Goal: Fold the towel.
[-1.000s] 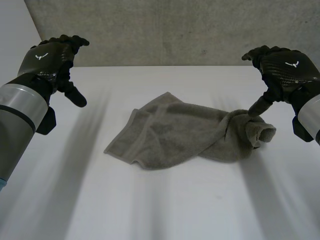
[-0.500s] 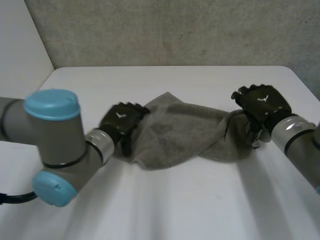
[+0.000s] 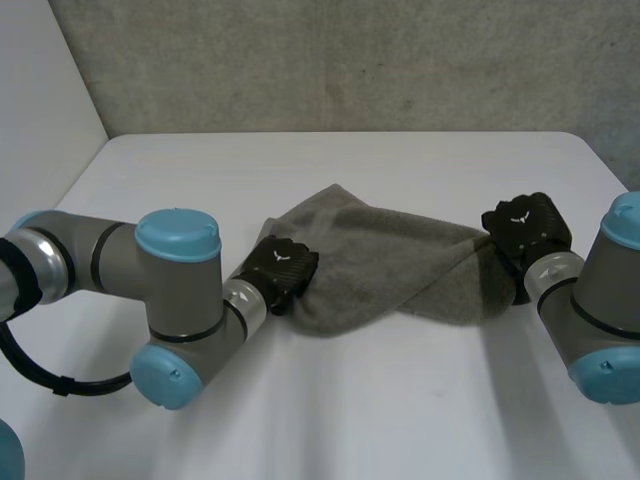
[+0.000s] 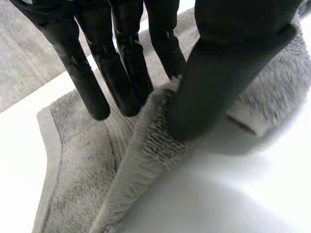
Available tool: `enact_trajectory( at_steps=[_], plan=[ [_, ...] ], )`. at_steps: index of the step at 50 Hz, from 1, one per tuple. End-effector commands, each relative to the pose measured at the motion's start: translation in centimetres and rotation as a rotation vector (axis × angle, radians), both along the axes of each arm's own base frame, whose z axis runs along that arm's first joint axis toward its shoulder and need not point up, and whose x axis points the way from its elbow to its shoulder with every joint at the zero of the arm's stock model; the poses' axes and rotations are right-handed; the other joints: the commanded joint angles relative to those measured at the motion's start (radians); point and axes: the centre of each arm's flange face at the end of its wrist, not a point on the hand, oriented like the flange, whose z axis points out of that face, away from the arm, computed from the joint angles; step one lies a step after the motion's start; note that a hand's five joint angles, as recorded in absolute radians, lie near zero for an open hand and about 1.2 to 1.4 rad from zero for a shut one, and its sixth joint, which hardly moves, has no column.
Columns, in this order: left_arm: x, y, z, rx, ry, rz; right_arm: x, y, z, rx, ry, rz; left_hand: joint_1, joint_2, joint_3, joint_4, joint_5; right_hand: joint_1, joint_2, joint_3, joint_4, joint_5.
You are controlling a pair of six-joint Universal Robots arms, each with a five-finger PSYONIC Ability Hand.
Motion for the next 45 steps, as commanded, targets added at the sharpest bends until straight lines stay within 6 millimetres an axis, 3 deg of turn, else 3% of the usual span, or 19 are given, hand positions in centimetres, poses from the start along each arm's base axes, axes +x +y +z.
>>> enact_trajectory(
  at_steps=[1,3,5,6,8,11,13,14,16,19,25,27,30,32,33,35,42,44,45],
  plan=[
    [-0.5,0.1,0.9,-0.027,0.017,-0.006,0.1,-0.4,1.4,-0.028,-0.025,0.000,0.298,0.298,0.300,0.299,0.474,0.090,0.107,0.064,0.070,0.081],
    [-0.6,0.2,1.4,-0.033,0.022,-0.007,0.1,-0.3,2.5,-0.048,-0.031,0.002,0.298,0.298,0.300,0.299,0.474,0.090,0.107,0.064,0.070,0.081],
    [0.0,0.4,6.3,-0.115,0.084,0.000,-0.3,0.9,8.3,-0.157,-0.077,0.017,0.298,0.298,0.300,0.299,0.474,0.090,0.107,0.064,0.070,0.081],
    [0.0,0.4,6.4,-0.115,0.085,0.001,-0.3,0.9,8.3,-0.158,-0.077,0.017,0.298,0.298,0.300,0.299,0.474,0.090,0.107,0.064,0.070,0.081],
    [1.5,1.4,12.4,-0.210,0.170,0.023,-0.6,2.7,13.4,-0.195,-0.169,0.065,0.298,0.298,0.300,0.299,0.474,0.090,0.107,0.064,0.070,0.081],
    [2.6,1.8,15.3,-0.257,0.221,0.046,-0.7,3.1,15.2,-0.179,-0.232,0.088,0.298,0.298,0.300,0.299,0.474,0.090,0.107,0.064,0.070,0.081],
    [5.1,2.8,20.7,-0.344,0.345,0.093,-2.0,3.7,18.7,-0.136,-0.353,0.099,0.298,0.298,0.300,0.299,0.474,0.090,0.107,0.064,0.070,0.081],
    [5.1,2.8,20.8,-0.344,0.346,0.093,-2.0,3.7,18.7,-0.136,-0.353,0.099,0.298,0.298,0.300,0.299,0.474,0.090,0.107,0.064,0.070,0.081],
    [6.8,4.3,24.6,-0.394,0.460,0.114,-3.7,4.3,21.6,-0.105,-0.418,0.091,0.298,0.298,0.300,0.299,0.474,0.090,0.107,0.064,0.070,0.081],
    [7.7,5.1,26.1,-0.392,0.528,0.121,-5.1,3.6,22.3,-0.036,-0.429,0.075,0.298,0.298,0.300,0.299,0.474,0.090,0.107,0.064,0.070,0.081],
    [7.6,4.7,23.7,-0.306,0.500,0.138,-5.4,0.6,19.1,0.168,-0.446,0.083,0.298,0.298,0.300,0.299,0.474,0.090,0.107,0.064,0.070,0.081],
    [7.0,3.5,20.2,-0.213,0.441,0.157,-4.4,-0.9,16.1,0.294,-0.437,0.093,0.298,0.298,0.300,0.299,0.474,0.090,0.107,0.064,0.070,0.081],
    [6.6,2.9,18.2,-0.160,0.408,0.164,-3.6,-1.8,14.3,0.349,-0.429,0.099,0.298,0.298,0.300,0.299,0.474,0.090,0.107,0.064,0.070,0.081],
    [5.9,1.3,14.2,-0.062,0.346,0.184,-2.1,-3.7,10.2,0.440,-0.406,0.101,0.298,0.298,0.300,0.299,0.474,0.090,0.107,0.064,0.070,0.081],
    [5.9,1.3,14.1,-0.061,0.345,0.184,-2.0,-3.7,10.2,0.440,-0.406,0.101,0.298,0.298,0.300,0.299,0.474,0.090,0.107,0.064,0.070,0.081],
    [5.2,-0.5,10.9,0.004,0.298,0.202,-0.7,-5.5,7.0,0.476,-0.372,0.086,0.298,0.298,0.300,0.299,0.474,0.090,0.107,0.064,0.070,0.081],
    [4.6,-5.2,8.0,0.013,0.279,0.263,2.1,-10.1,2.4,0.292,-0.311,0.078,0.298,0.298,0.300,0.299,0.474,0.050,0.067,0.024,0.030,0.041],
    [4.7,-7.3,7.7,-0.016,0.285,0.308,2.7,-11.4,2.2,0.152,-0.310,0.064,0.298,0.298,0.300,0.299,0.474,-0.802,-0.785,-0.828,-0.822,-0.811],
    [4.7,-7.3,7.7,-0.016,0.286,0.308,2.7,-11.4,2.2,0.152,-0.310,0.064,0.298,0.298,0.300,0.299,0.474,-0.807,-0.790,-0.833,-0.827,-0.816]
  ],
)
